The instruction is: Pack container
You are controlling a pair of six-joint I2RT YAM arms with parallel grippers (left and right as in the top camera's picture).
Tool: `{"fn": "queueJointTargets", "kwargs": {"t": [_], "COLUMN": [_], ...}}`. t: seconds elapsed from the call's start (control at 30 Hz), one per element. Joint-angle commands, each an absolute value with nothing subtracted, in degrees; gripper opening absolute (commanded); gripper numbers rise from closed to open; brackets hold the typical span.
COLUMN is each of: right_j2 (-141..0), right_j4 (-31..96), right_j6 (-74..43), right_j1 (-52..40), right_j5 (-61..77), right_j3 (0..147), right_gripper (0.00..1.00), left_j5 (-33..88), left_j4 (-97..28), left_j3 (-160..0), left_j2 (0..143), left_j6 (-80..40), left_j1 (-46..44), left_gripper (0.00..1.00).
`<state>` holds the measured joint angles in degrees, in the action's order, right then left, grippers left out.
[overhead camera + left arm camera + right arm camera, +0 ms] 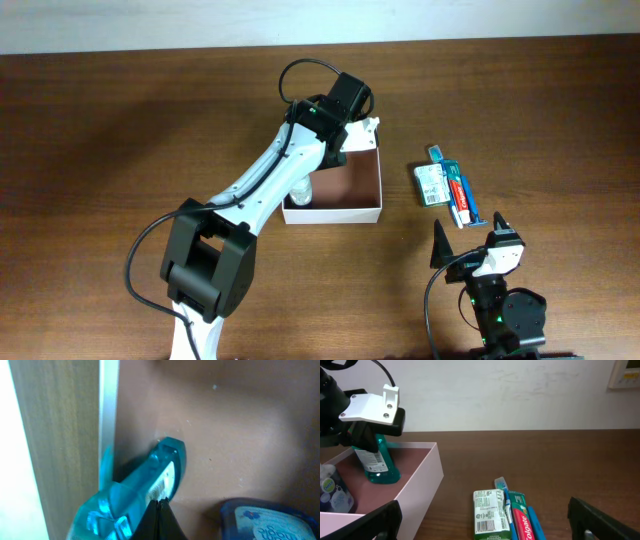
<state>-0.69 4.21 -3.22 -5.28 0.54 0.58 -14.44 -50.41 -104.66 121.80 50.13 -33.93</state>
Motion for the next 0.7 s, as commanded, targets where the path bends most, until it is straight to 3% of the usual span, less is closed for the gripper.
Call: {"fn": "queueJointTargets", "kwargs": {"t": [0.0, 0.27, 0.47, 0.57, 0.67], "right_j2": [-0.51, -0.51, -0.51, -0.51, -0.51], "right_j4": [4.47, 4.47, 4.49, 4.49, 4.49], "right_j6": [-3.66, -3.66, -3.66, -3.66, -3.64], "right_j1": [-4.75, -4.75, -4.75, -4.75, -4.75], "right_j5": [1.04, 1.04, 1.04, 1.04, 1.04], "right_j3": [0.32, 0.32, 0.32, 0.32, 0.32], "right_gripper": [0.99, 0.99, 0.99, 0.99, 0.99], "left_j5": [-14.35, -8.78, -5.3, -5.43, -7.05], "left_j4": [-52.42, -53.25, -53.21, -53.1, -52.73], "left_j3": [-105.36, -106.67, -110.91, -113.84, -115.18], "left_j2": [122.23, 120.16, 114.65, 110.65, 105.82], "left_j6": [49.32, 46.06, 35.31, 26.09, 6.15], "left_j1": [-34.79, -40.6, -39.9, -36.4, -28.23], "left_gripper": [0.0, 0.0, 0.0, 0.0, 0.0]}}
